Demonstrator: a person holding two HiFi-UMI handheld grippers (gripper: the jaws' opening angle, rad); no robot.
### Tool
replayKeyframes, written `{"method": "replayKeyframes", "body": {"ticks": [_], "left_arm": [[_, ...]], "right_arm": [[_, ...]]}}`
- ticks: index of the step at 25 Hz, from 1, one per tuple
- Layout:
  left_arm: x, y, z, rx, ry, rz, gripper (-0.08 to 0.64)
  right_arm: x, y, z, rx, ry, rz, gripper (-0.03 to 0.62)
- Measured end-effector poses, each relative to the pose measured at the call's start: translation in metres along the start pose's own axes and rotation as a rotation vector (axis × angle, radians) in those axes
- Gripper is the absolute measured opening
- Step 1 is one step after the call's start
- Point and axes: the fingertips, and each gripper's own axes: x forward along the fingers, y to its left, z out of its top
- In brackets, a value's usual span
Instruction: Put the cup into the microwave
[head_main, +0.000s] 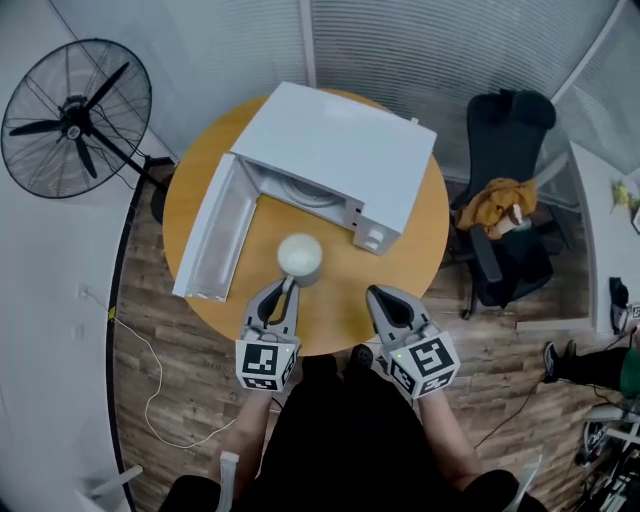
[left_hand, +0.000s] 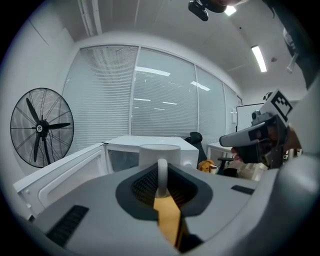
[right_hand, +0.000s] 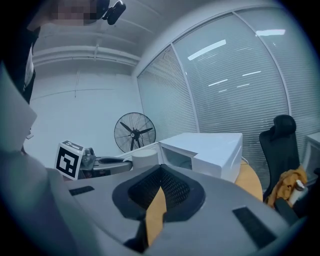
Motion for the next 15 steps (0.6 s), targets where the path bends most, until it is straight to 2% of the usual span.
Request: {"method": "replayKeyframes", "body": {"ticks": [15], "left_arm": [[0.06,0.048,-0.024,0.027,0.023,-0.117,0.034]], "right_arm": [[0.042,0.0,-0.004,0.058,0.0,-0.149,0.009]]}}
